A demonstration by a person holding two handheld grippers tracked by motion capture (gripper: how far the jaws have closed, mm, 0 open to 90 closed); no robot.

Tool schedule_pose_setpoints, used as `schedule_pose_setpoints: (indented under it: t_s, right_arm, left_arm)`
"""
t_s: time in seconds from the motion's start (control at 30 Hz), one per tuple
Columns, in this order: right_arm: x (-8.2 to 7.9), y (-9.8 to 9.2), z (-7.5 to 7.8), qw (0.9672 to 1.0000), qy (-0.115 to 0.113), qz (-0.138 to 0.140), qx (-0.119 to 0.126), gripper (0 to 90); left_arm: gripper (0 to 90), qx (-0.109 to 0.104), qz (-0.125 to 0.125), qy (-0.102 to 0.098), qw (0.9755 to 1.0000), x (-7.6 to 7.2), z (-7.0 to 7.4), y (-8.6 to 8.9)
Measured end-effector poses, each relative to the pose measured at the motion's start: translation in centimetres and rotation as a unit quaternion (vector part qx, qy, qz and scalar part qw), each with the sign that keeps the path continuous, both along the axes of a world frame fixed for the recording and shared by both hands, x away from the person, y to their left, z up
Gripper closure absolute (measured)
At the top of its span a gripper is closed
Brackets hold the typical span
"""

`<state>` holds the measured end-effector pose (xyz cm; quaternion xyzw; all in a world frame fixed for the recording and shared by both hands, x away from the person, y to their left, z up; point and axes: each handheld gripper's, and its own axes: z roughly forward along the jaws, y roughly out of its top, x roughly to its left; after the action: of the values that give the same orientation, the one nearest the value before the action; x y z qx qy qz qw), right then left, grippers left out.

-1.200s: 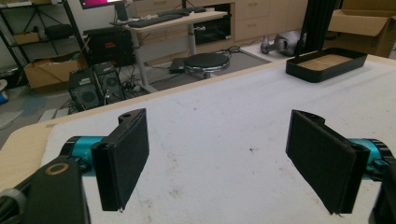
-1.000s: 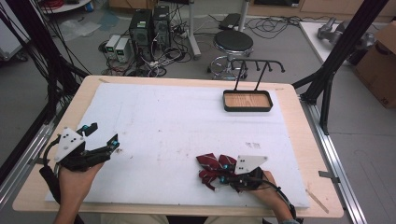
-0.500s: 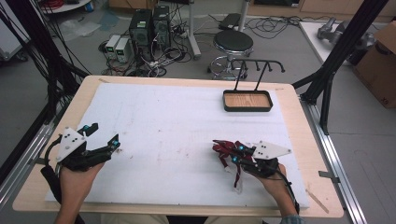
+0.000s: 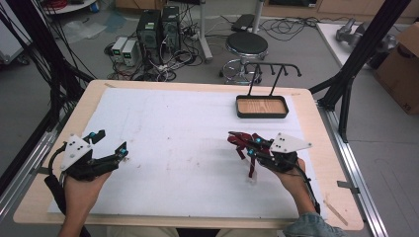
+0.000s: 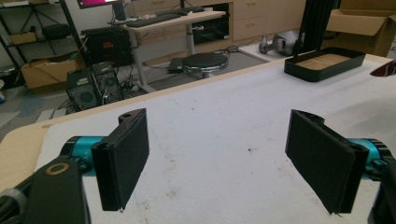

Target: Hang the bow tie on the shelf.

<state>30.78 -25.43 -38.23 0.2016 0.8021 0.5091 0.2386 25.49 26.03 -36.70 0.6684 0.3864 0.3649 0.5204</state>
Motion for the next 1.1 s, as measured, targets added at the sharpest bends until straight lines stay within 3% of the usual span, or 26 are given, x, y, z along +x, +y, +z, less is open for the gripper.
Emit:
schedule_pose_setpoints:
  t_s: [0.33, 0.53, 0.63, 0.7, 0.8, 0.83, 0.9, 1.03, 1.07, 1.1]
  right_arm:
    - [2.4, 0.3, 2.4, 0.9994, -0.029, -0.016, -0.011, 75.4]
    - [3.5, -0.2, 3.3, 0.9992, -0.022, -0.035, -0.001, 75.4]
    - [4.4, -0.6, 3.7, 0.9985, -0.035, -0.041, 0.001, 75.4]
    - [4.9, -0.6, 3.9, 0.9986, -0.023, -0.048, 0.001, 75.4]
    - [5.8, -0.7, 4.3, 0.9981, -0.039, -0.047, -0.001, 75.4]
    - [6.4, -0.5, 4.6, 0.9984, -0.022, -0.051, 0.004, 75.4]
    - [7.2, -0.3, 5.0, 0.998, -0.041, -0.049, 0.002, 75.4]
    - [8.5, 0.6, 5.6, 0.9977, -0.046, -0.048, 0.0, 75.4]
    - [8.8, 0.6, 5.6, 0.9968, -0.065, -0.047, 0.0, 75.4]
    - [9.2, 0.9, 5.8, 0.9975, -0.053, -0.046, 0.003, 75.4]
  left_arm:
    - [21.9, 0.001, -0.005, 0.0, 1.0, 0.1, -0.1, -0.2]
    - [21.9, 0.001, -0.007, 0.003, 1.0, 0.2, -0.3, -0.3]
    - [21.9, 0.001, -0.007, 0.004, 1.0, 0.2, -0.4, -0.4]
    - [21.9, 0.002, -0.011, 0.002, 0.9999, 0.3, -0.4, -0.5]
    - [21.9, 0.002, -0.011, 0.003, 0.9999, 0.3, -0.5, -0.6]
    - [21.9, 0.002, -0.011, 0.004, 0.9999, 0.3, -0.5, -0.6]
    - [21.9, 0.0, -0.011, 0.004, 0.9999, 0.4, -0.5, -0.6]
    - [21.9, 0.0, -0.011, 0.006, 0.9999, 0.4, -0.6, -0.6]
    - [21.9, -0.001, -0.012, 0.006, 0.9999, 0.5, -0.7, -0.6]
    - [21.9, -0.002, -0.012, 0.006, 0.9999, 0.5, -0.7, -0.6]
